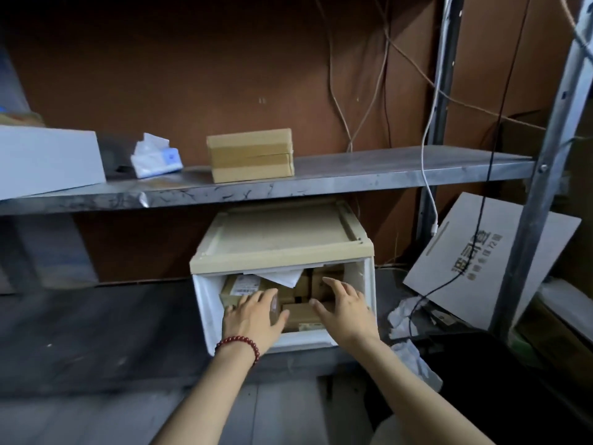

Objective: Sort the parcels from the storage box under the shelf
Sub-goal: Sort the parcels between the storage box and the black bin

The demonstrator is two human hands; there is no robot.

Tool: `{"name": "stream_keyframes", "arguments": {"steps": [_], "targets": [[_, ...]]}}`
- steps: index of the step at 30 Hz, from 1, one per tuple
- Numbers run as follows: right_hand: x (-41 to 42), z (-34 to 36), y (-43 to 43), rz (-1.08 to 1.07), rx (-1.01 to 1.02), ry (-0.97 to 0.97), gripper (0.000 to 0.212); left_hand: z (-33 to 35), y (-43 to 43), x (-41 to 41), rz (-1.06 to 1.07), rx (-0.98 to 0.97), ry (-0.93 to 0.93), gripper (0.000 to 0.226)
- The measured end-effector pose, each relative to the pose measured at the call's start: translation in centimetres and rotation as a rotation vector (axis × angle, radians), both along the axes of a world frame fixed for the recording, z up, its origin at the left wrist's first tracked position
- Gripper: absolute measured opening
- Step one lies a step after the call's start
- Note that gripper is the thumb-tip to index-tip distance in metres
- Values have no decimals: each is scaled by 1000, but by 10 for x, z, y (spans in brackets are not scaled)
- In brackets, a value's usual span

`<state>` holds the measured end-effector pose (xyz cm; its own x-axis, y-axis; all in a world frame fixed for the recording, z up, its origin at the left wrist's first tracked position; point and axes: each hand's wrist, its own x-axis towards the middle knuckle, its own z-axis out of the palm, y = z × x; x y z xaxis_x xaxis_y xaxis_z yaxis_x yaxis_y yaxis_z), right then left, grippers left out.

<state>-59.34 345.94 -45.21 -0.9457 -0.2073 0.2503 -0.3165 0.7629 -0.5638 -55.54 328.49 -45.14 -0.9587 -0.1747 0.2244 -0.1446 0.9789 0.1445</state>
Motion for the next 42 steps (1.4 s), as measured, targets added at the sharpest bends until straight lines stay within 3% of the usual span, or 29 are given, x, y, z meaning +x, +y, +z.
{"name": "stream_keyframes", "arguments": {"steps": [4,9,18,26,39,42], "targets": [[9,-13,-24,26,-31,-96,53,-9,-40,26,106,-2,-69,59],[-1,-21,-29,9,27,-159,52,-18,-60,30,203,158,-85,59],[-31,-41,-49,-14,-87,-206,51,-36,-56,-17,161,238,-118,63],[-60,-53,-78,44,-95,-186,50,-41,-50,-65,130,498,-72,64],[-123,-78,-95,-87,-99,-213,58,-81,-91,-148,134,465,-79,66],[-134,-87,-110,-120,-123,-209,54,-91,-100,-165,131,377,-109,66]]}}
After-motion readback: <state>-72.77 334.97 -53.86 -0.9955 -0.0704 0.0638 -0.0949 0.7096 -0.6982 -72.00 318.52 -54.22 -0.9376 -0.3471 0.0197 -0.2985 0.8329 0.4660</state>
